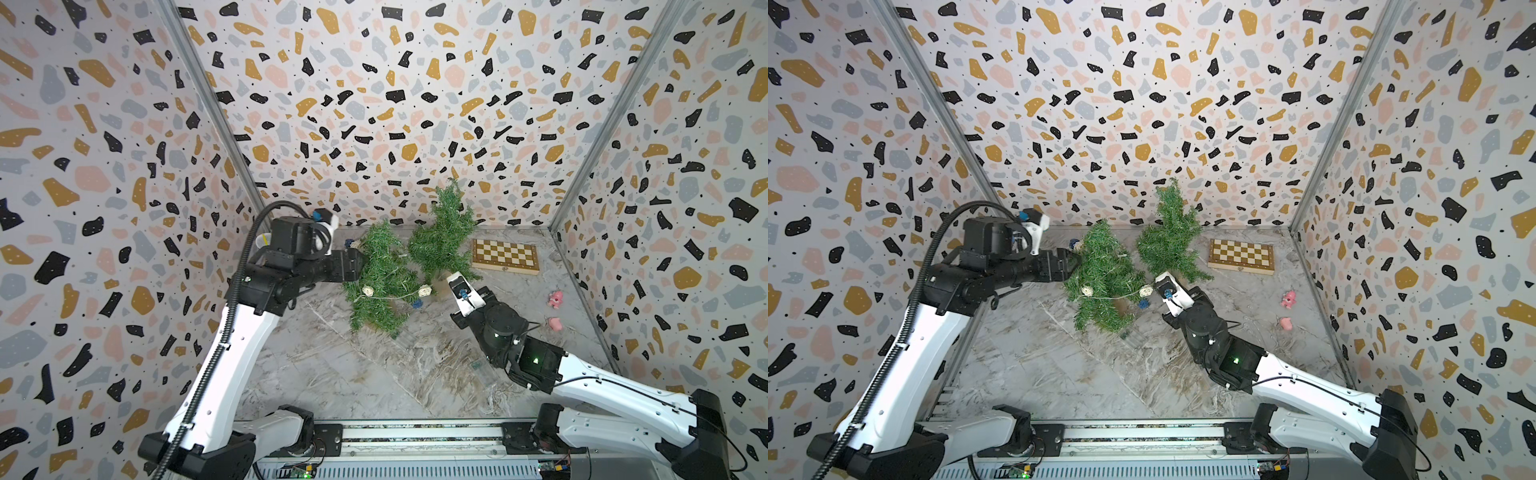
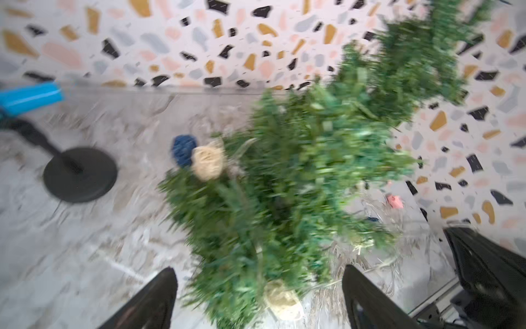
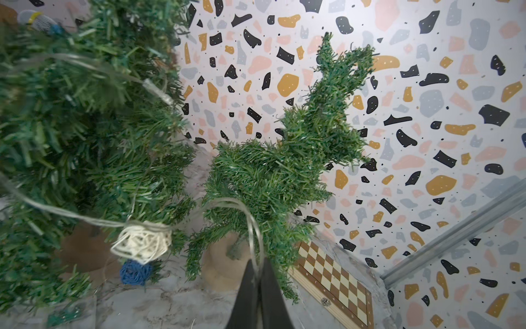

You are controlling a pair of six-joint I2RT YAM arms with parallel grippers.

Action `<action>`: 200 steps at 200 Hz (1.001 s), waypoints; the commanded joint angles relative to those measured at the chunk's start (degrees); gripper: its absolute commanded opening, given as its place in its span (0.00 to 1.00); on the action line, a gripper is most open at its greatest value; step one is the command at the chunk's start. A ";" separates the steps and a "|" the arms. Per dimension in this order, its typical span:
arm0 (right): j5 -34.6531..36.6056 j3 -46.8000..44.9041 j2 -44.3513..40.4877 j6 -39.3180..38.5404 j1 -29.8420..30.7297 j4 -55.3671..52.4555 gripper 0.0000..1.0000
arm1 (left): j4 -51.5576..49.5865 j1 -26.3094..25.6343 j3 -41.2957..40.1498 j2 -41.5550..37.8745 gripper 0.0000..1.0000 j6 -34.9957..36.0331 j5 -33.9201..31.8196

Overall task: Wrap string light around the christmas tree
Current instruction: Wrap the light string around the Christmas tree.

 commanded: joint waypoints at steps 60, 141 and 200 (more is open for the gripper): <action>-5.75 6.15 0.52 3.81 -1.86 4.03 0.00 | 20.50 -5.61 -0.78 9.89 0.78 8.69 -5.61; -8.25 5.66 1.20 4.51 -1.86 4.51 0.00 | 22.72 -4.40 0.12 9.22 0.08 17.38 -8.97; -10.73 6.80 1.71 5.70 -1.86 4.71 0.00 | 18.81 -0.55 3.76 7.99 0.00 20.65 -5.79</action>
